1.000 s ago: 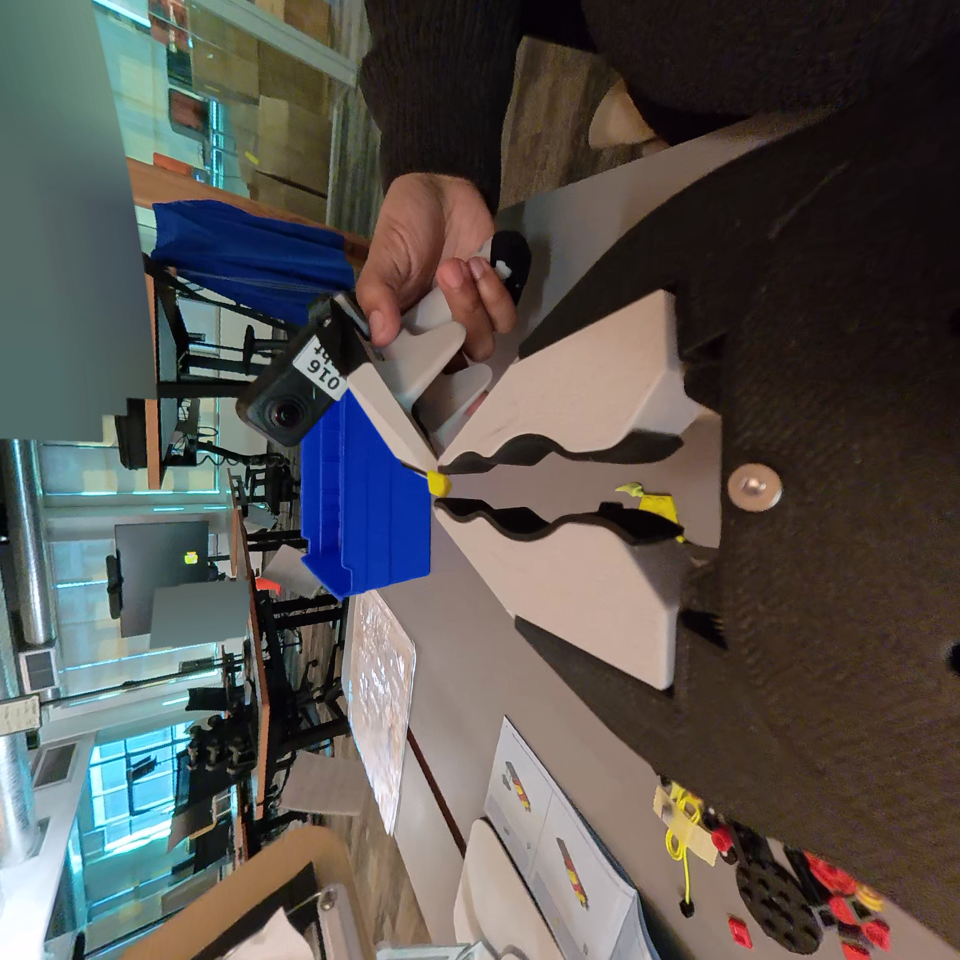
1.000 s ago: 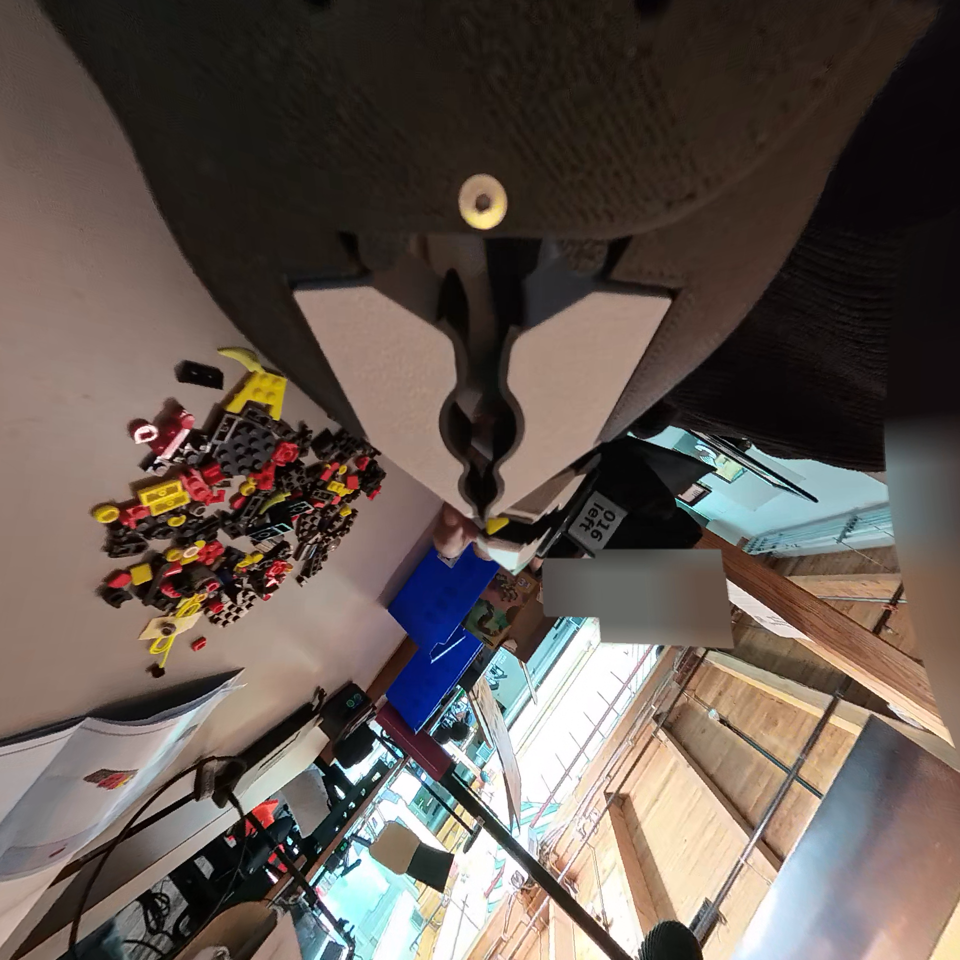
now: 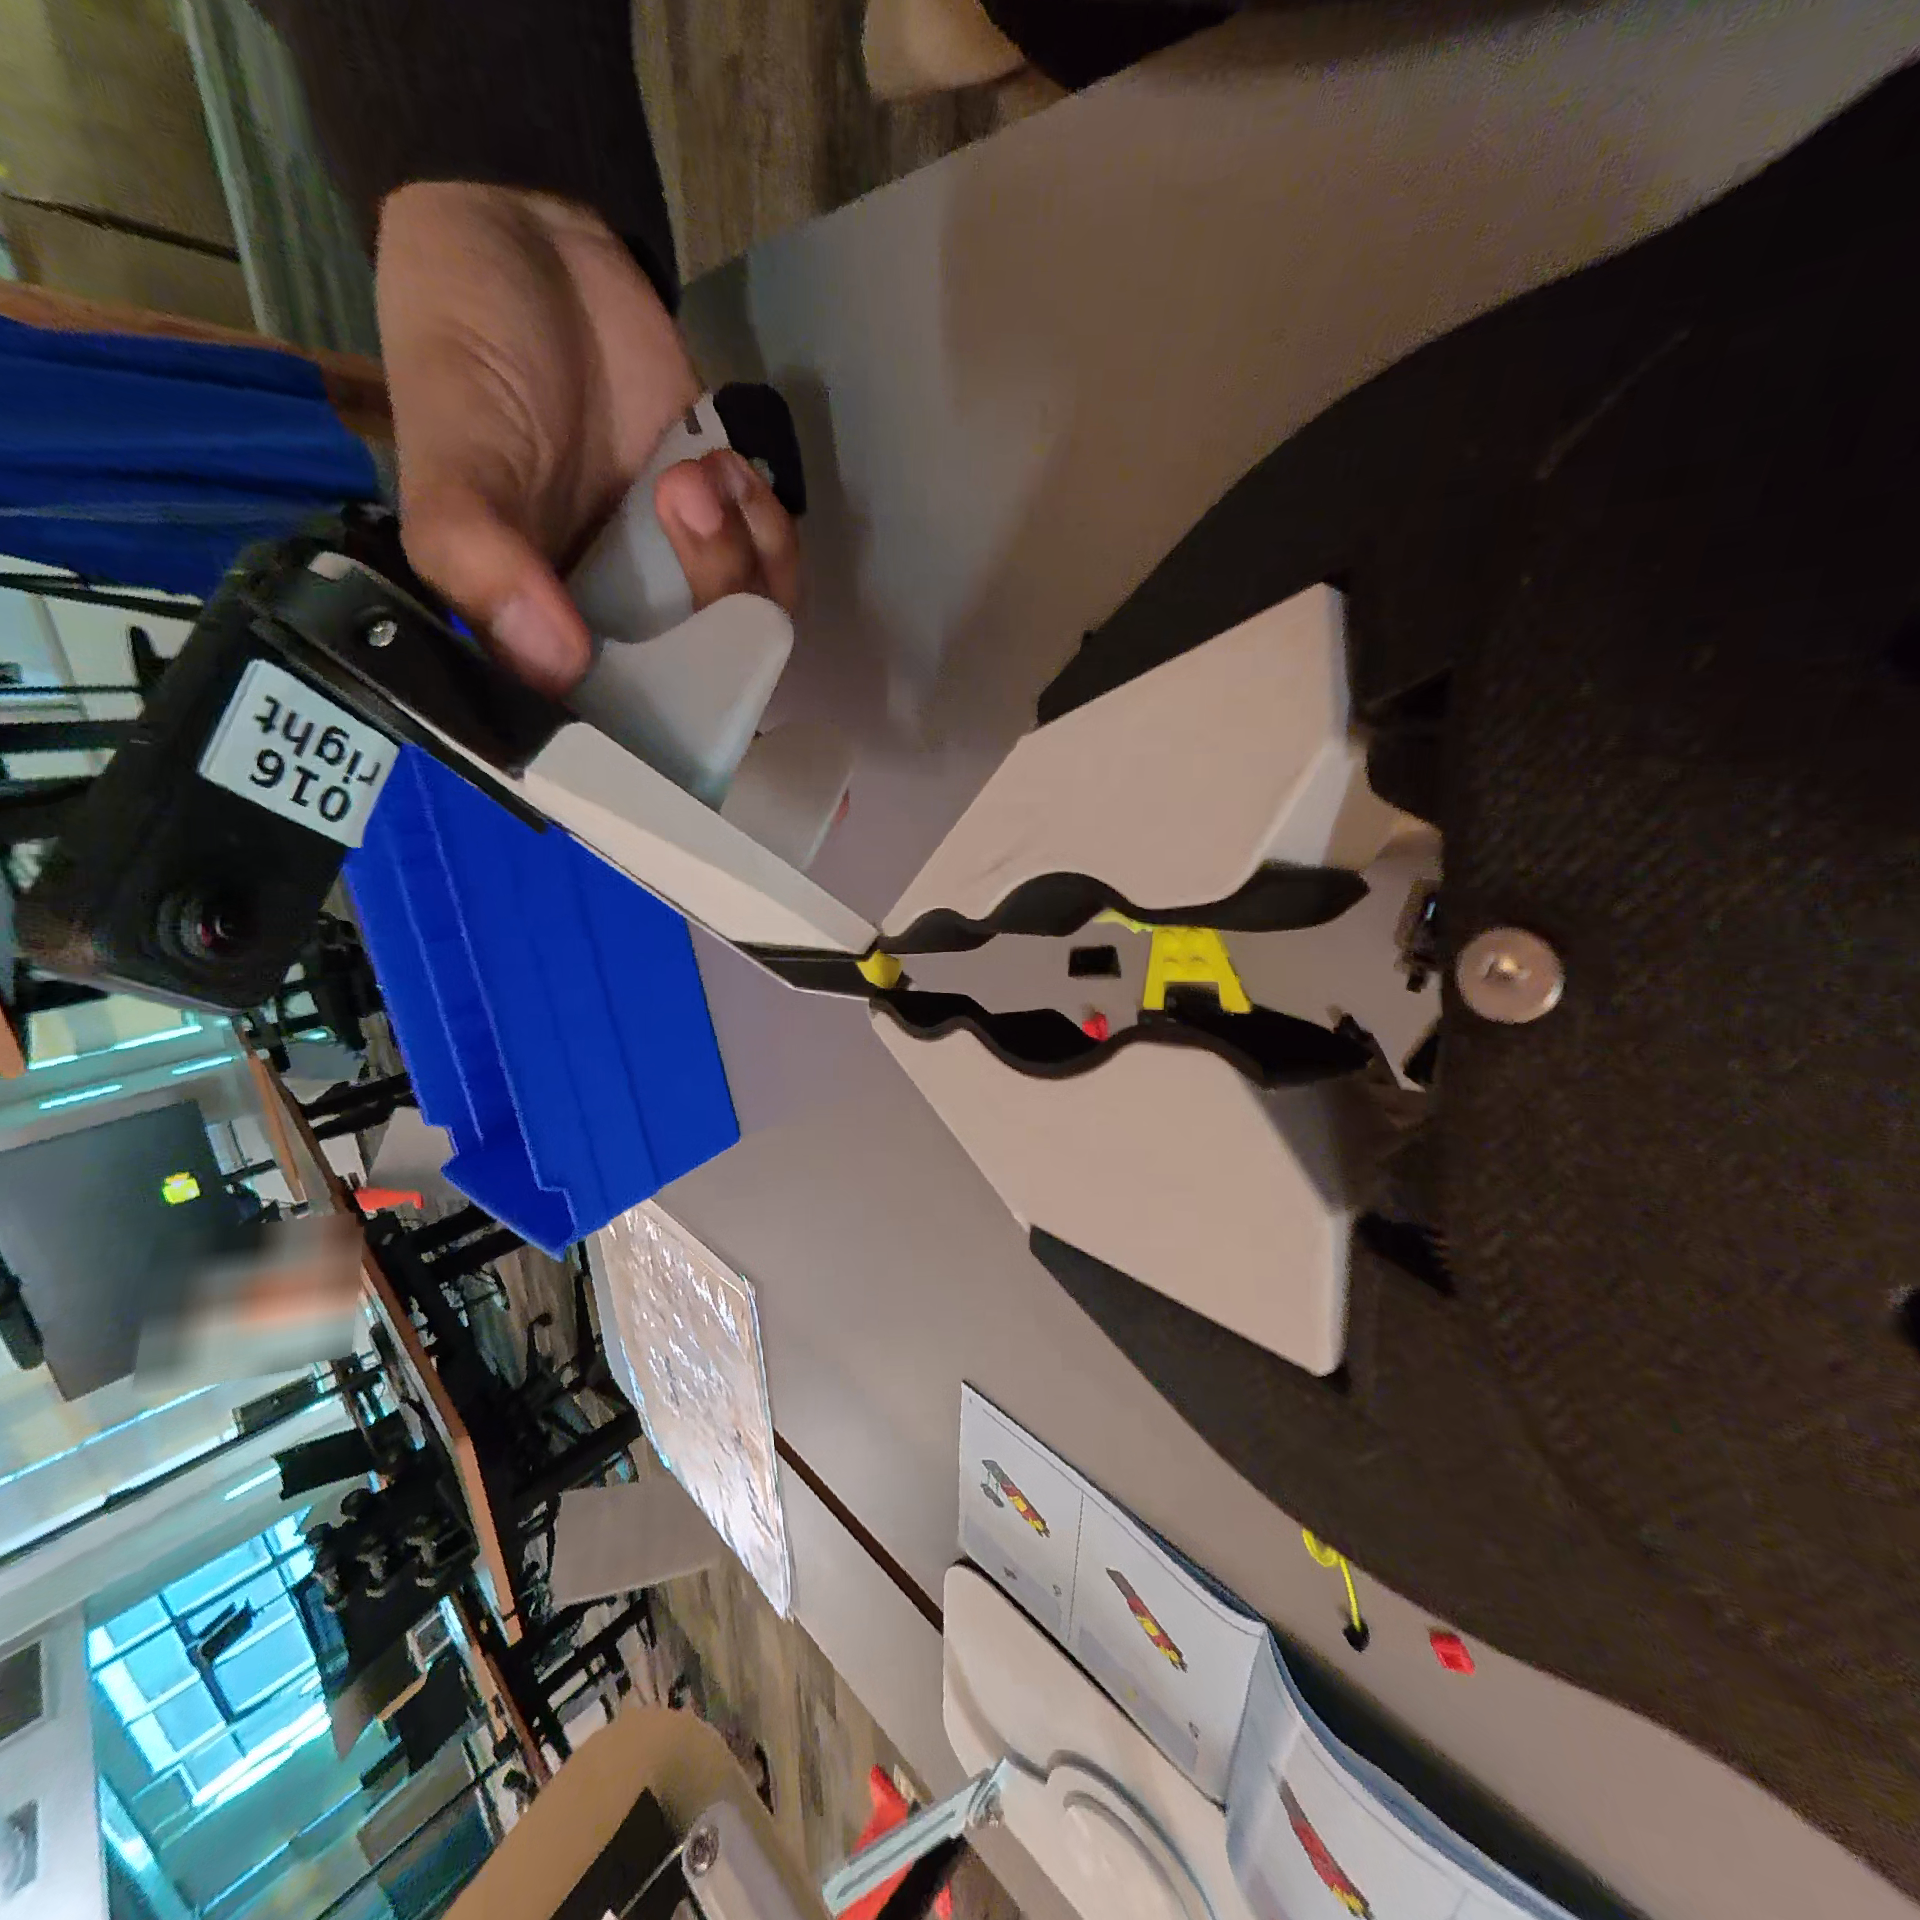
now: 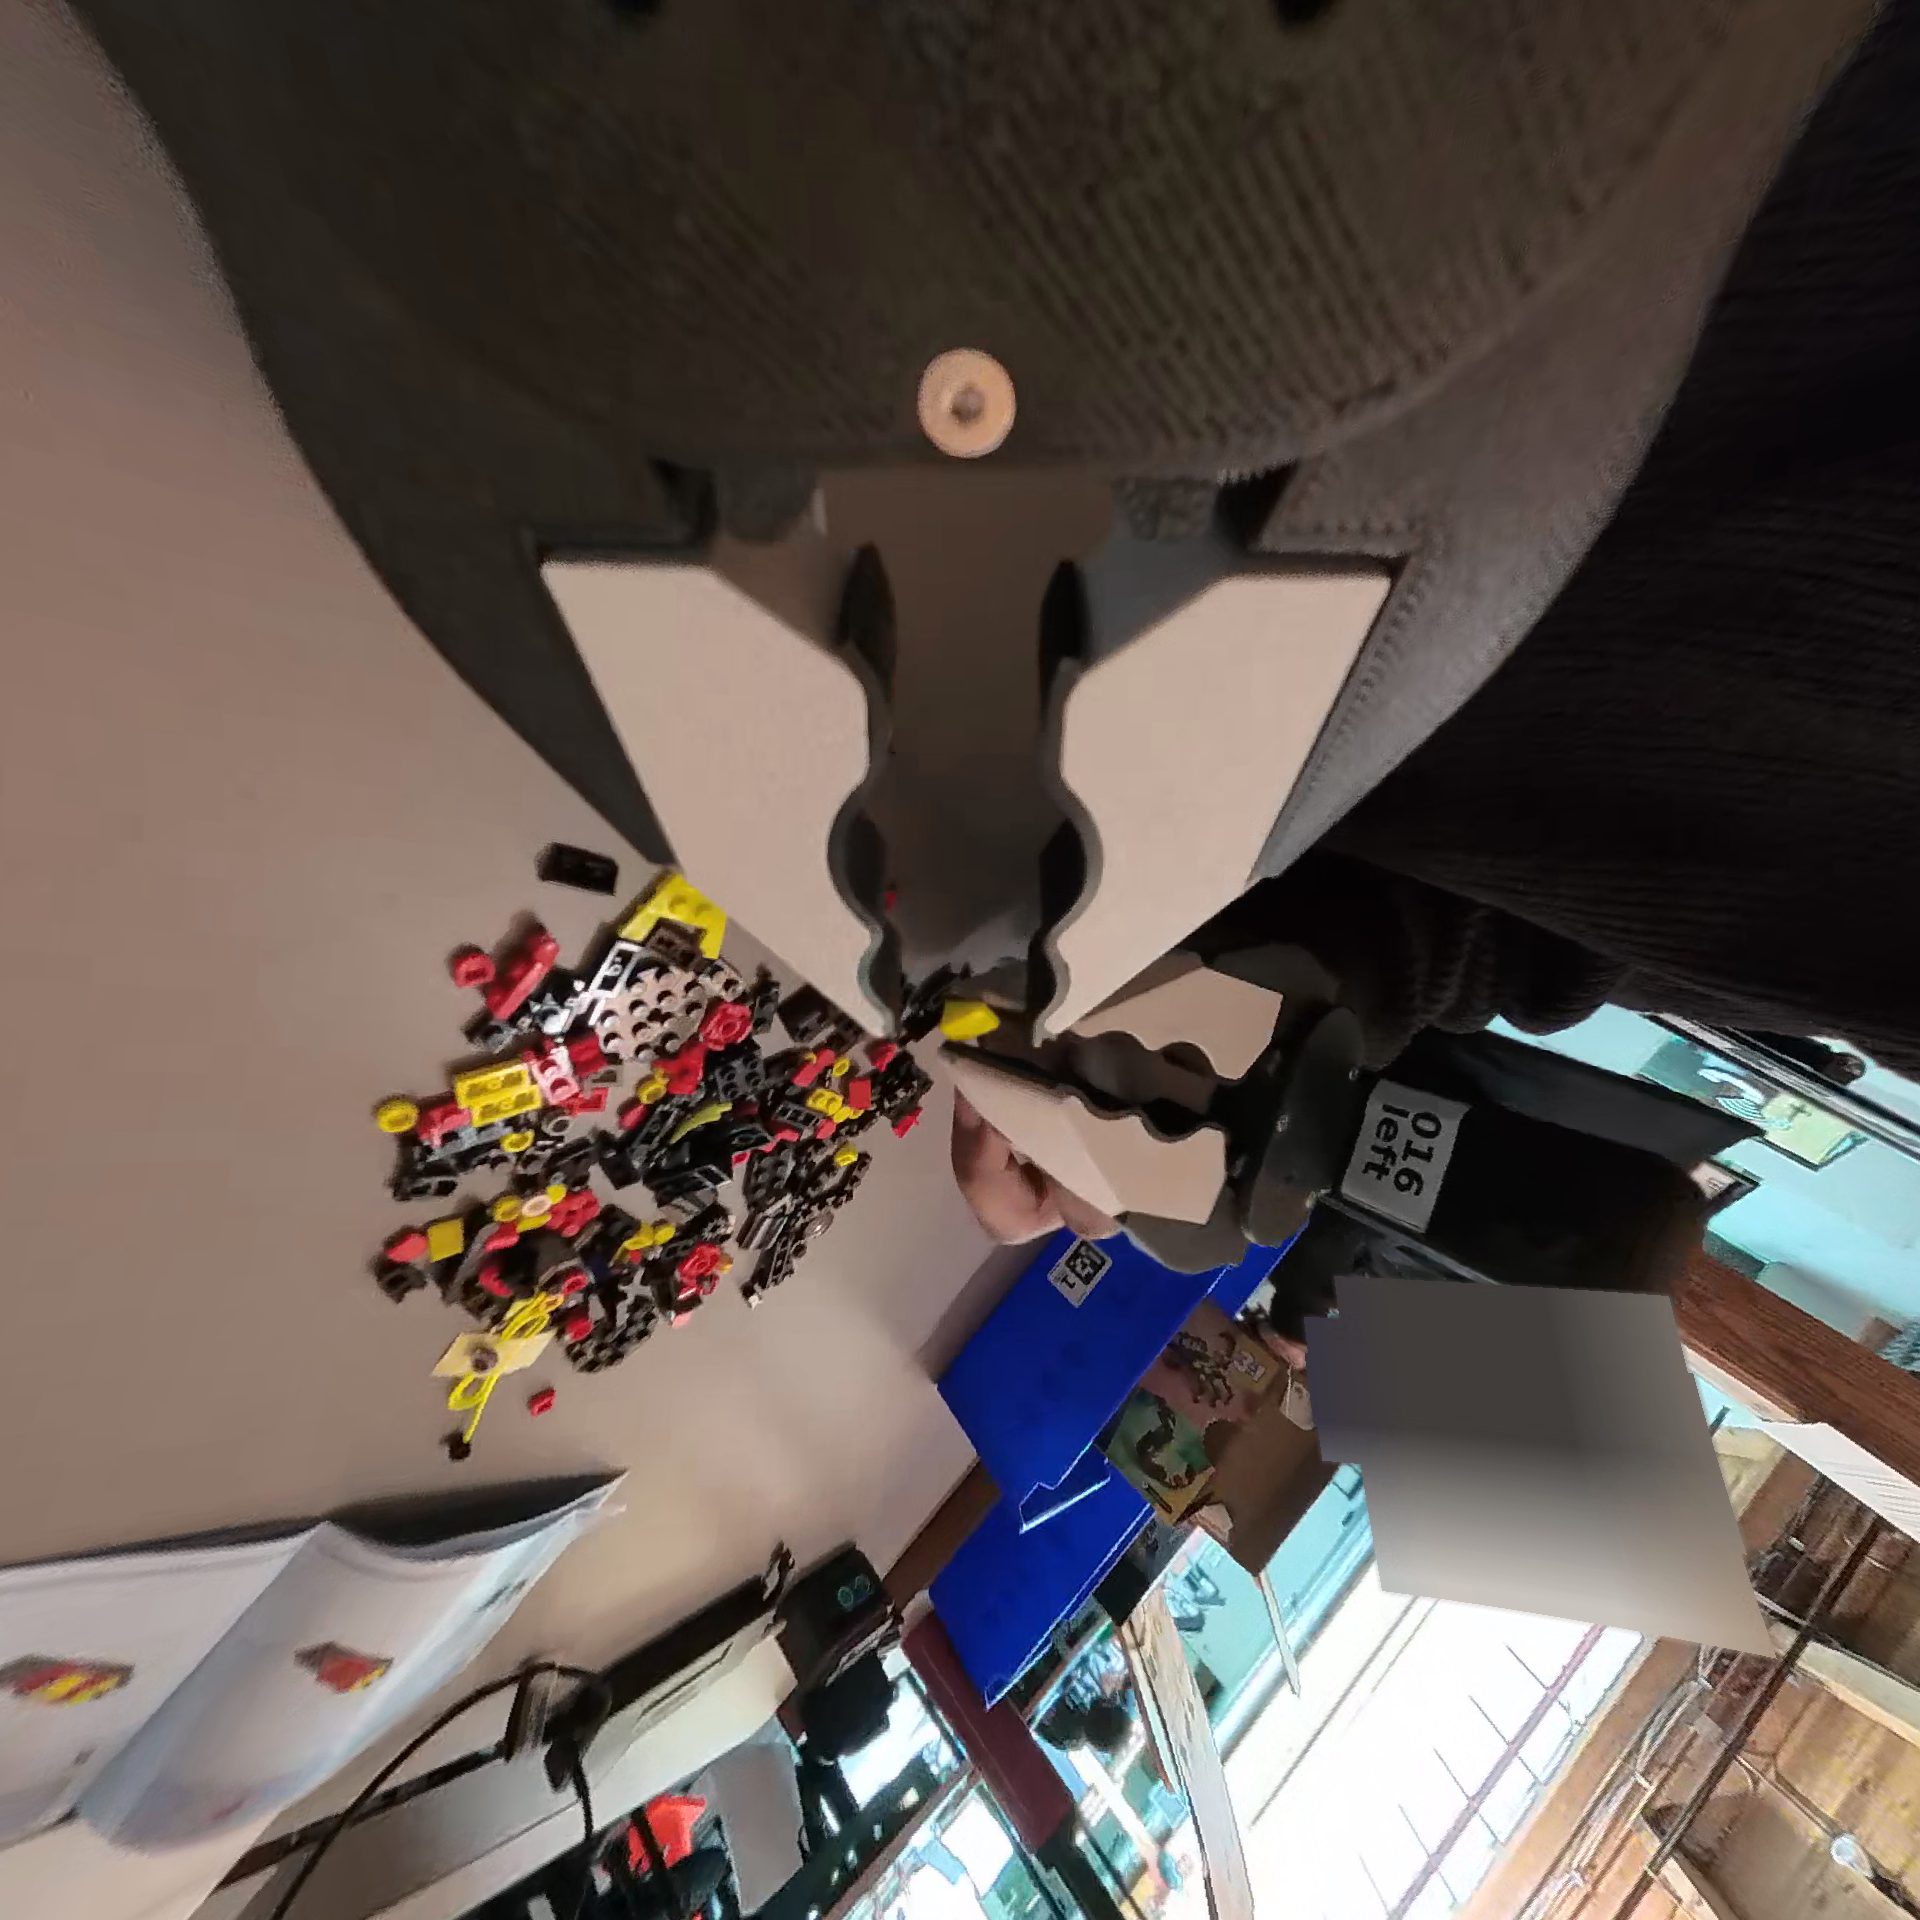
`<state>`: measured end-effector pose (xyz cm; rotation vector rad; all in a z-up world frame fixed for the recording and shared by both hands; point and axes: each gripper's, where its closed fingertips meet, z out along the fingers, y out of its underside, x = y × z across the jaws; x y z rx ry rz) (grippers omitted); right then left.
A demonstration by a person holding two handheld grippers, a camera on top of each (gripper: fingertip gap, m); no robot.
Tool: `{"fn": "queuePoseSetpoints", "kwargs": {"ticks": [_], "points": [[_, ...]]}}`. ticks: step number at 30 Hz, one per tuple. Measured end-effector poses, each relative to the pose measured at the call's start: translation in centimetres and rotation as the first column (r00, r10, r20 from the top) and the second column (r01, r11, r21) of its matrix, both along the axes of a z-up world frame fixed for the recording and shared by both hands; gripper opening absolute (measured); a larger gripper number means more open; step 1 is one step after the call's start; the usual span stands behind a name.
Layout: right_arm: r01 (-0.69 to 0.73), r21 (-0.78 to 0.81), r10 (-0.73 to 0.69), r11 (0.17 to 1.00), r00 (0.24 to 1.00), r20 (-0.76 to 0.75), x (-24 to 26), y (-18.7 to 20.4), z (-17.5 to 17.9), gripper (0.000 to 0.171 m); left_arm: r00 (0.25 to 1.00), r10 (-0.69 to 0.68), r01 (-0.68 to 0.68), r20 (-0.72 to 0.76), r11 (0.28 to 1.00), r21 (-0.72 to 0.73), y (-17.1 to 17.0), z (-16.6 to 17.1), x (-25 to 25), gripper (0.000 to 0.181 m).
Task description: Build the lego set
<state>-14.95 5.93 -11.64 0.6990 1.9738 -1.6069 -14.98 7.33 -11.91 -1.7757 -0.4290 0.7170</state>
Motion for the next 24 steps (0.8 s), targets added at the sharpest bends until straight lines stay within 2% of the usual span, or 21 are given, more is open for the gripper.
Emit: {"fn": "queuePoseSetpoints", "kwargs": {"ticks": [4,12,14,17,20,24], "points": [[-0.011,-0.006,0.011,1.000,0.998,0.057,0.0,0.1,-0.2,0.008,1.000,0.006,-0.007,-0.017,0.999,-0.041,0.0,-0.4,-0.1,0.004],[-0.022,0.028,0.020,0.999,0.997,0.080,-0.5,0.8,-1.1,0.006,1.000,0.004,-0.003,0.013,0.998,-0.056,-0.1,-1.1,-0.1,0.007],[-0.006,0.093,0.000,0.996,0.998,0.058,-1.2,1.4,-2.3,0.006,0.999,0.007,-0.005,0.034,0.998,-0.060,-0.2,-1.5,-0.2,0.010],[0.012,0.289,0.000,0.957,0.999,-0.042,-2.1,2.7,-5.4,0.007,0.998,0.035,-0.032,0.047,0.997,-0.063,-0.8,-1.7,-0.7,0.009],[0.025,0.456,0.055,0.890,0.986,-0.160,-2.3,3.6,-7.9,0.007,0.996,0.067,-0.065,0.056,0.997,-0.051,-1.5,-1.7,-1.3,0.007],[0.003,0.560,0.158,0.828,0.958,-0.239,-1.5,3.7,-9.7,0.007,0.992,0.101,-0.100,0.074,0.995,-0.017,-2.2,-1.4,-1.9,0.007]]}}
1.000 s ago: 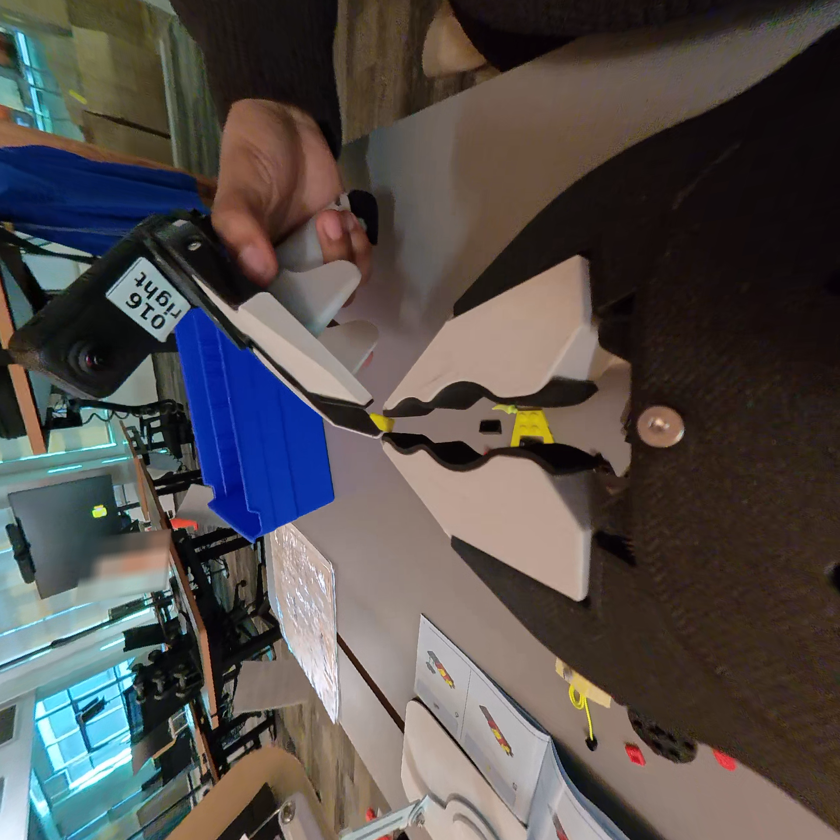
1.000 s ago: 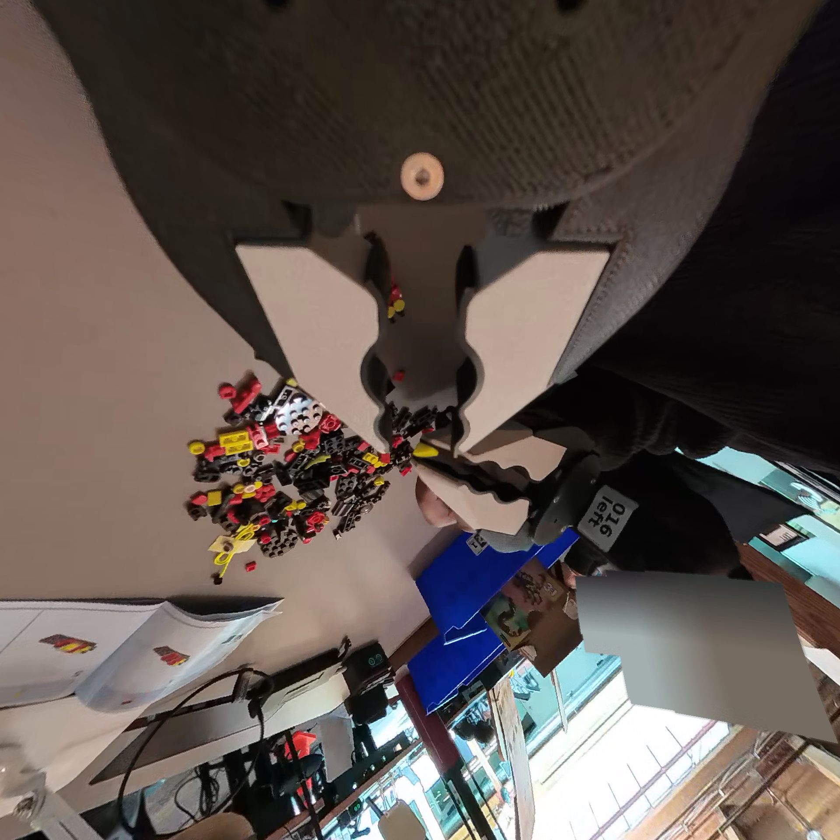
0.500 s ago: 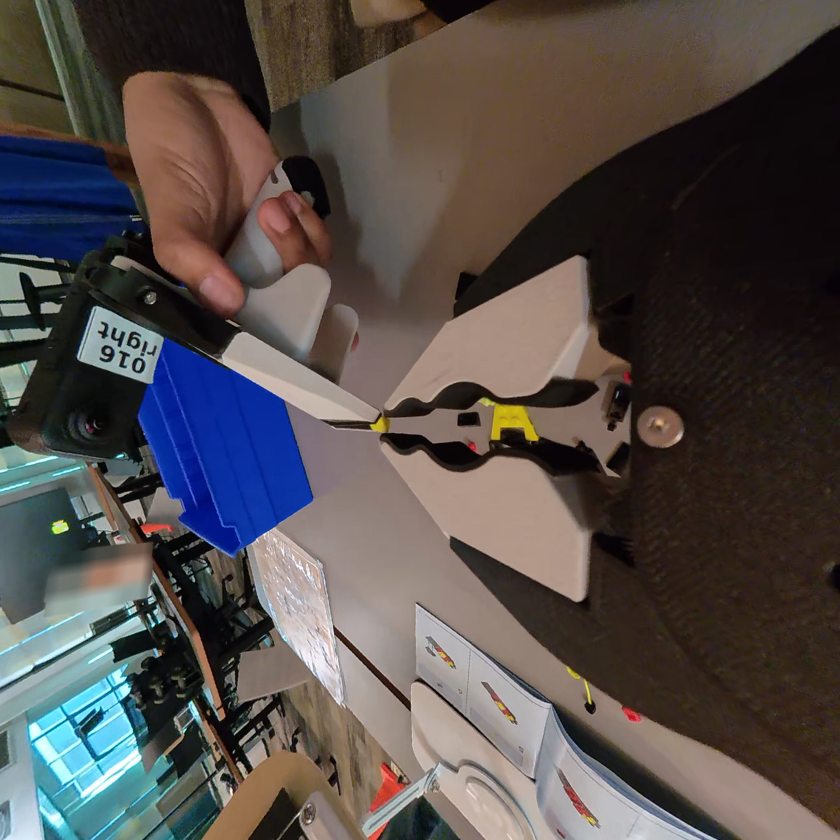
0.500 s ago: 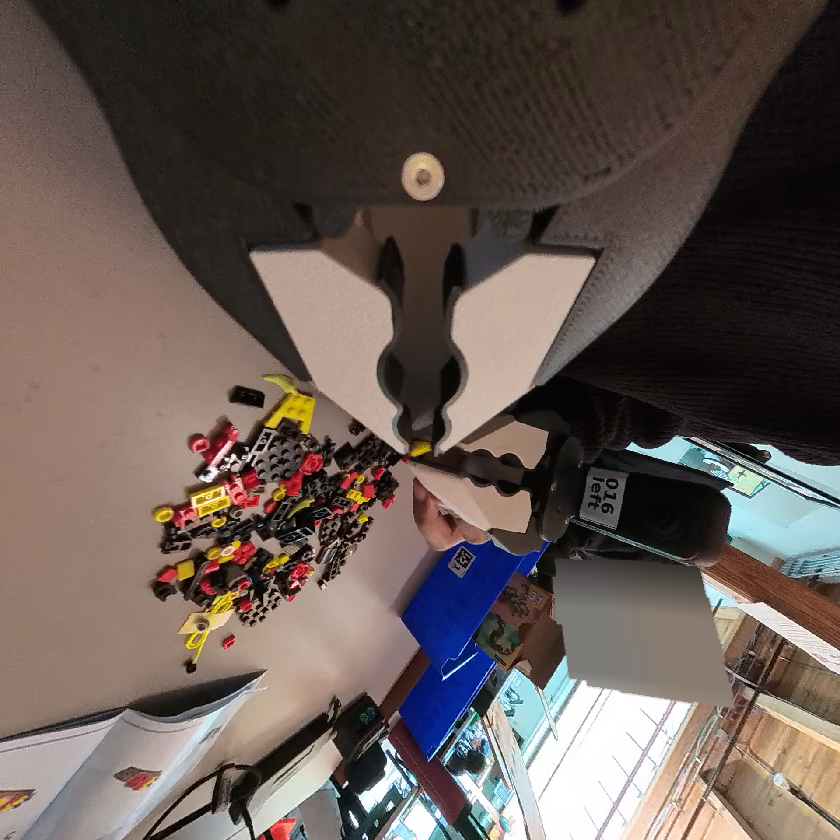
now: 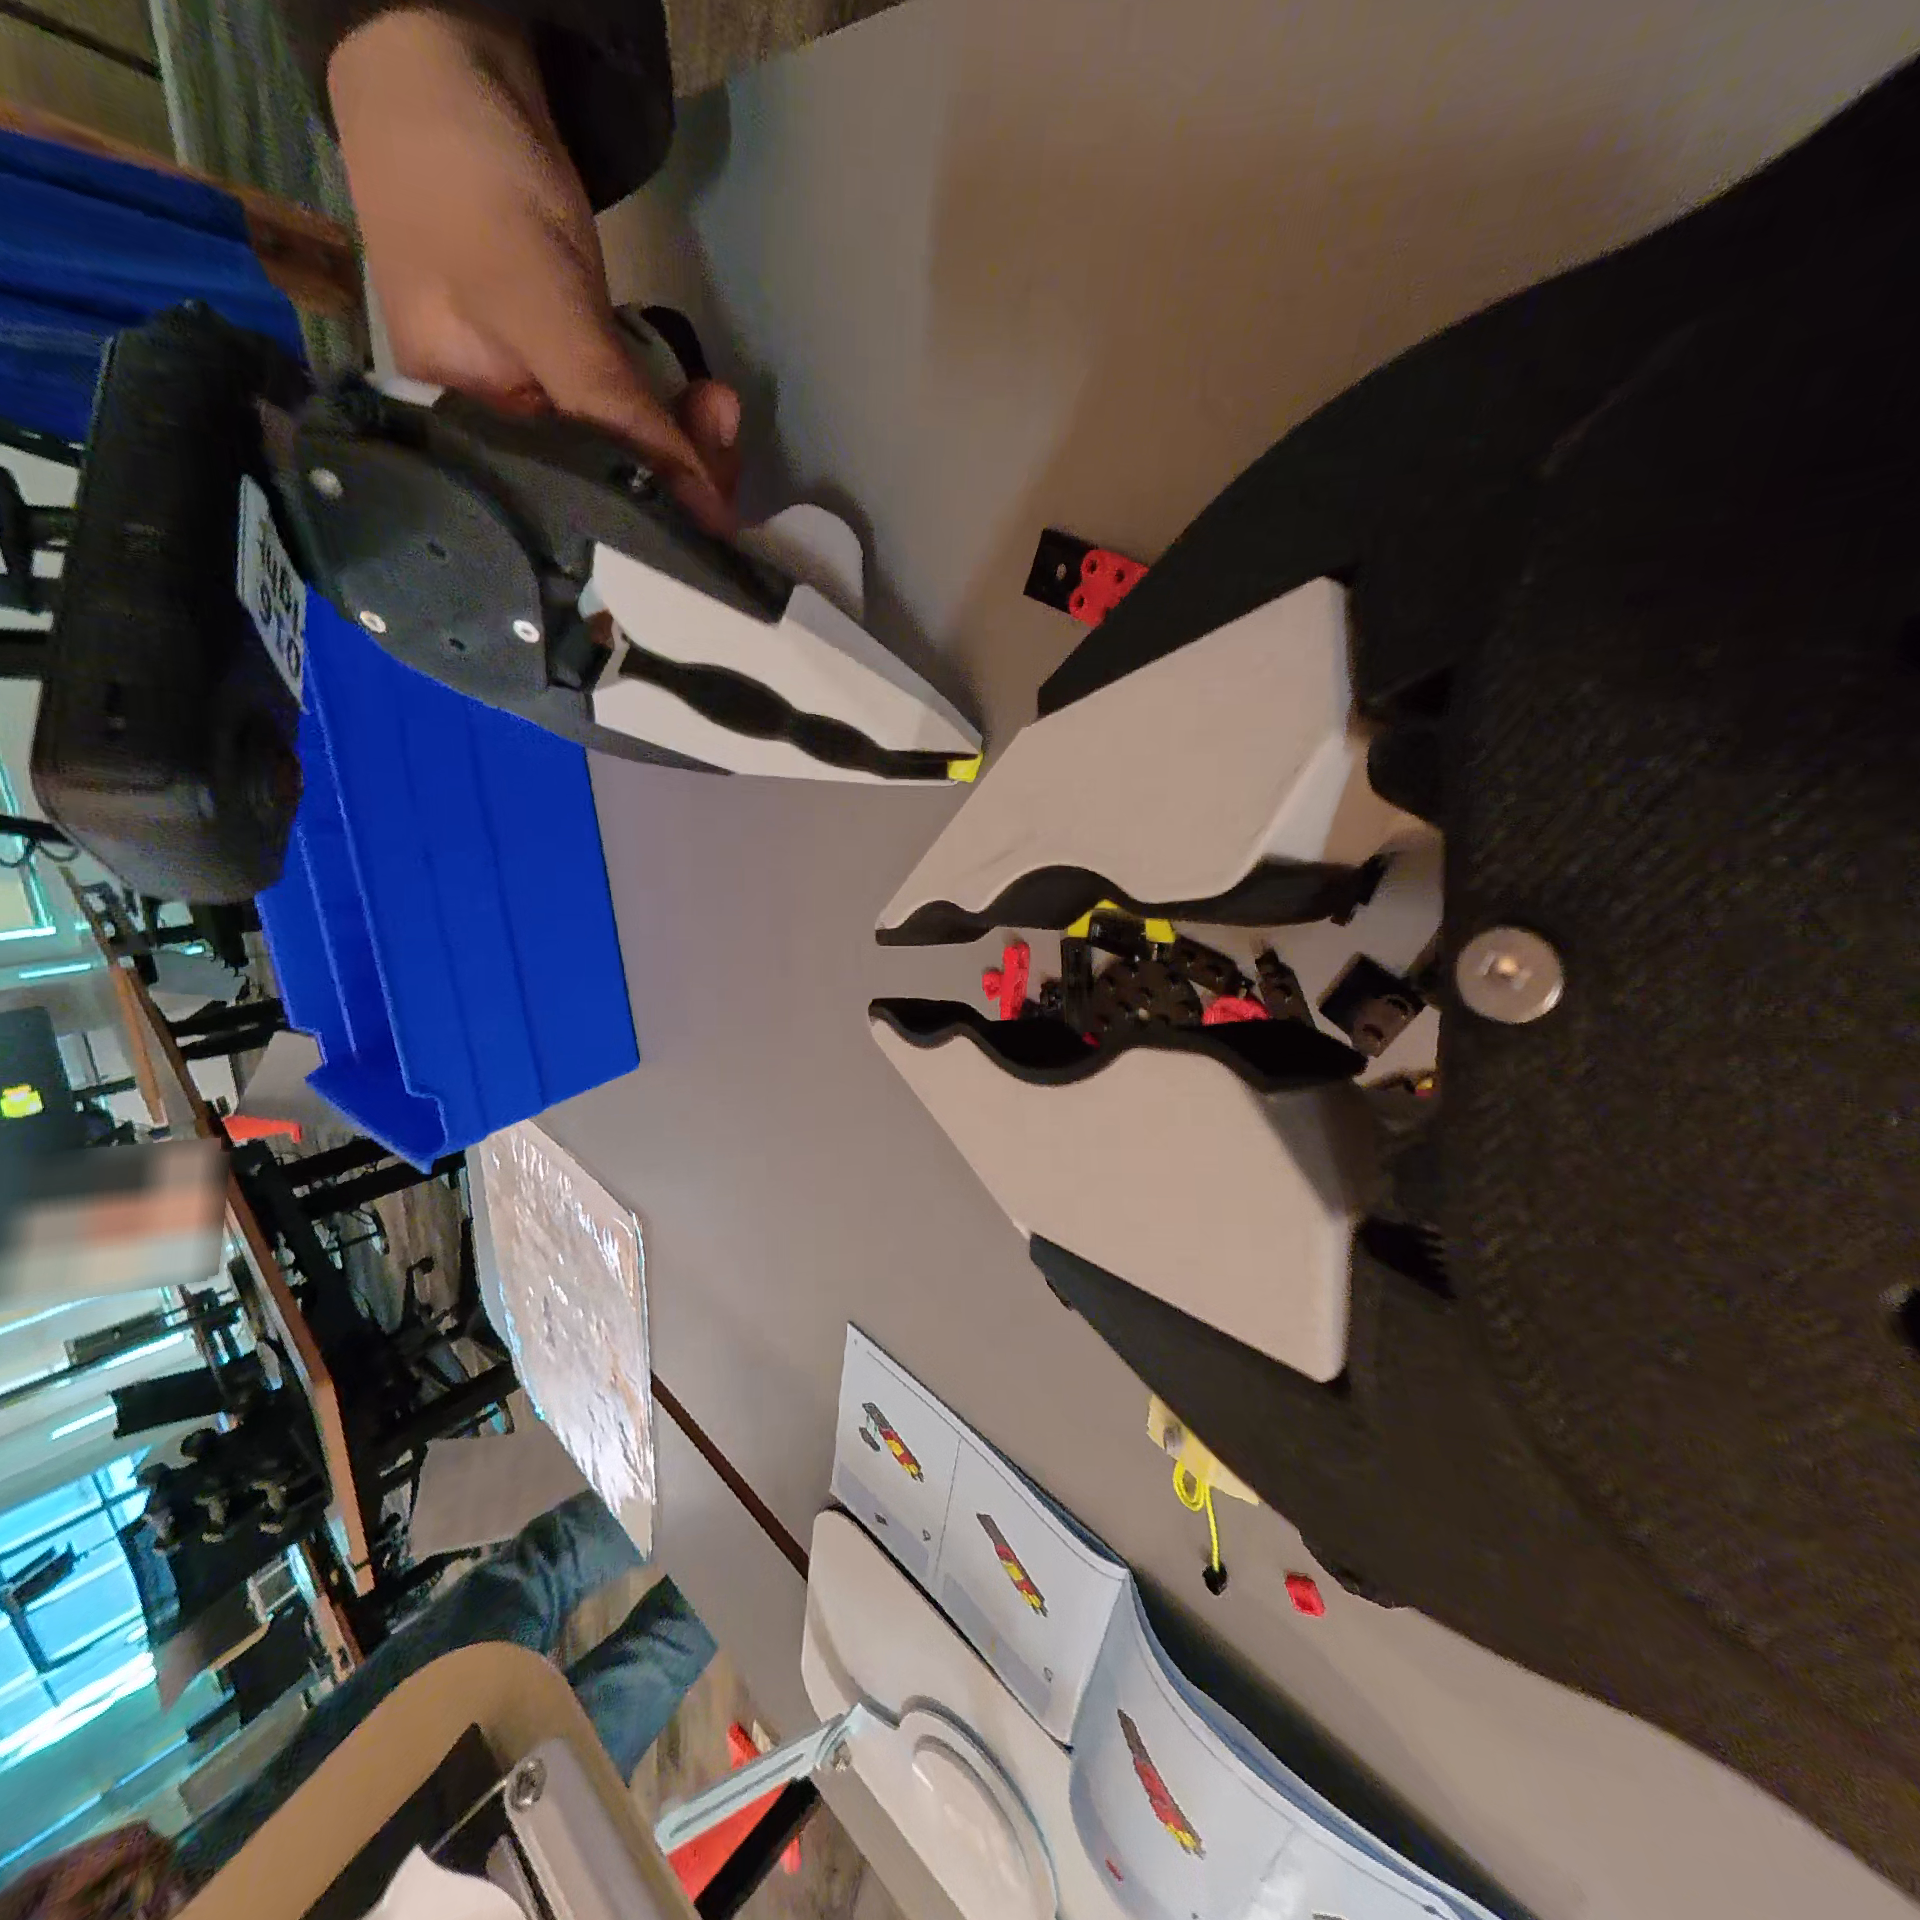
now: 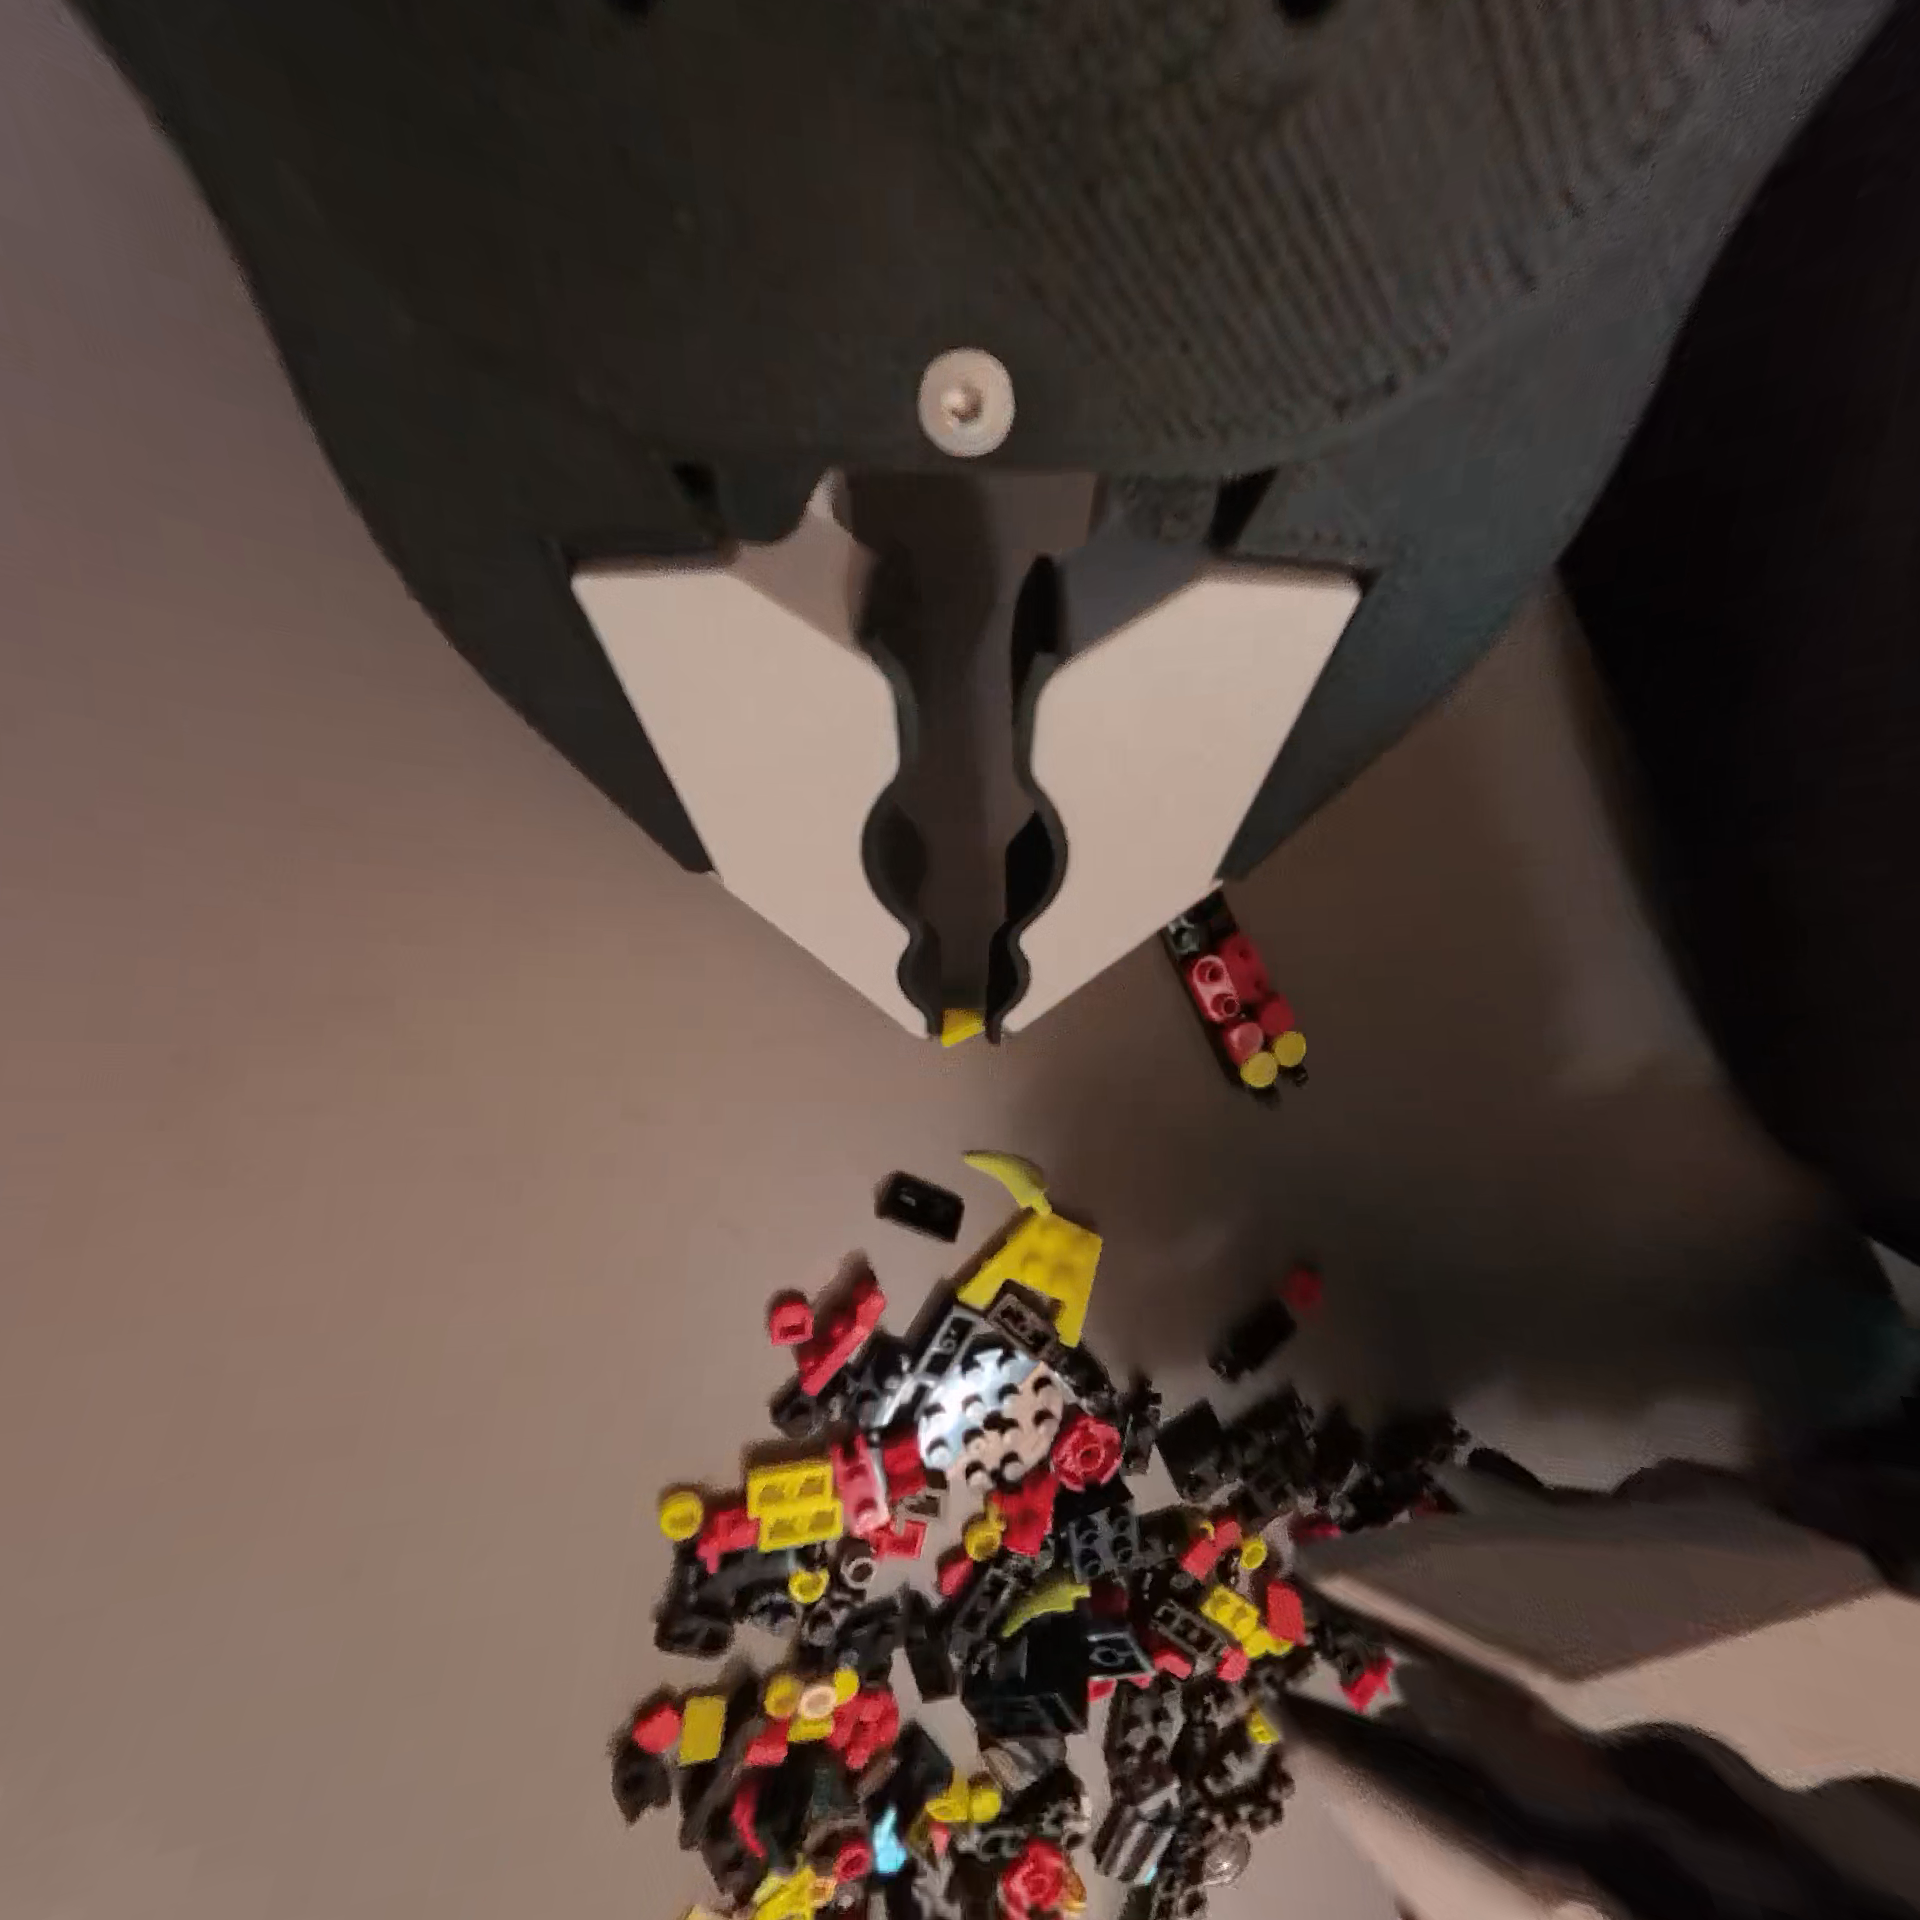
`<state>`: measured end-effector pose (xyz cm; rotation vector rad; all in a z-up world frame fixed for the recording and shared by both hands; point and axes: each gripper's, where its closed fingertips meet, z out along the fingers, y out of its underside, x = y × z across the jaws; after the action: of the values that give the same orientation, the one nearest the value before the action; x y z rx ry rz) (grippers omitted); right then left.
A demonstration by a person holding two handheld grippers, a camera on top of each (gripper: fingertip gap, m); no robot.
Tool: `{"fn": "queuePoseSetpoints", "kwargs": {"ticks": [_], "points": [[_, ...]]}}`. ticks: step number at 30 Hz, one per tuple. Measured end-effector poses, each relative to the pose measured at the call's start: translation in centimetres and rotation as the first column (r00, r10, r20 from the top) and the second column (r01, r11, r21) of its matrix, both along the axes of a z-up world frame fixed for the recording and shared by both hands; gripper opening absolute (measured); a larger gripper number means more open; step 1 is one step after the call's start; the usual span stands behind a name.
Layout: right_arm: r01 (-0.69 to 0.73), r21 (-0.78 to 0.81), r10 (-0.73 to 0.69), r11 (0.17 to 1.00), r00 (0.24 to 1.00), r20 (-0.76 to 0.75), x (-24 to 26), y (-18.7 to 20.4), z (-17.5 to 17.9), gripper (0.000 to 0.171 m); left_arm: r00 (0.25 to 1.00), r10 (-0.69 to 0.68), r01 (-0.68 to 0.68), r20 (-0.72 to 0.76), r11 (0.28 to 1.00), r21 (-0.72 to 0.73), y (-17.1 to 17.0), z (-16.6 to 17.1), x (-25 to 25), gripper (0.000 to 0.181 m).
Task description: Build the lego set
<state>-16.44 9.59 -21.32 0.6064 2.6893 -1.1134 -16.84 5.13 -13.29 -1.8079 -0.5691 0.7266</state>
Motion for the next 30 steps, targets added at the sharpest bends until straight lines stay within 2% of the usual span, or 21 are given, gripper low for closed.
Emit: {"fn": "queuePoseSetpoints", "kwargs": {"ticks": [6,12,16,18,20,23,27,30], "points": [[-0.093,0.079,0.105,0.993,0.979,-0.177,0.1,0.4,-0.2,0.007,1.000,0.015,-0.016,0.015,0.999,0.039,-0.4,0.3,-0.3,0.007],[-0.109,0.089,0.124,0.990,0.974,-0.188,-0.2,1.2,-0.1,0.019,1.000,0.017,-0.018,0.015,0.999,0.039,-0.5,0.3,-0.3,0.007],[-0.070,0.074,0.084,0.995,0.975,-0.204,-1.0,1.5,0.6,0.020,1.000,0.021,-0.022,0.018,0.999,0.039,-0.7,0.2,-0.4,0.007],[-0.091,0.058,0.101,0.994,0.976,-0.193,-0.5,1.4,0.9,0.019,1.000,0.023,-0.024,0.018,0.999,0.040,-0.7,0.2,-0.5,0.007],[-0.114,0.088,0.130,0.990,0.969,-0.211,-0.3,1.5,0.6,0.010,1.000,0.025,-0.025,0.020,0.999,0.042,-0.8,0.2,-0.5,0.006],[-0.122,0.136,0.153,0.983,0.958,-0.243,-0.4,1.7,0.0,0.006,0.999,0.026,-0.027,0.023,0.999,0.045,-0.8,0.2,-0.6,0.006],[-0.120,0.139,0.152,0.983,0.958,-0.243,-0.2,1.3,-0.3,0.000,0.999,0.029,-0.030,0.025,0.998,0.047,-0.9,0.2,-0.6,0.004],[-0.101,0.148,0.141,0.984,0.944,-0.297,-0.5,0.9,-0.3,0.000,0.999,0.032,-0.033,0.023,0.999,0.042,-0.9,0.1,-0.6,0.003]]}}
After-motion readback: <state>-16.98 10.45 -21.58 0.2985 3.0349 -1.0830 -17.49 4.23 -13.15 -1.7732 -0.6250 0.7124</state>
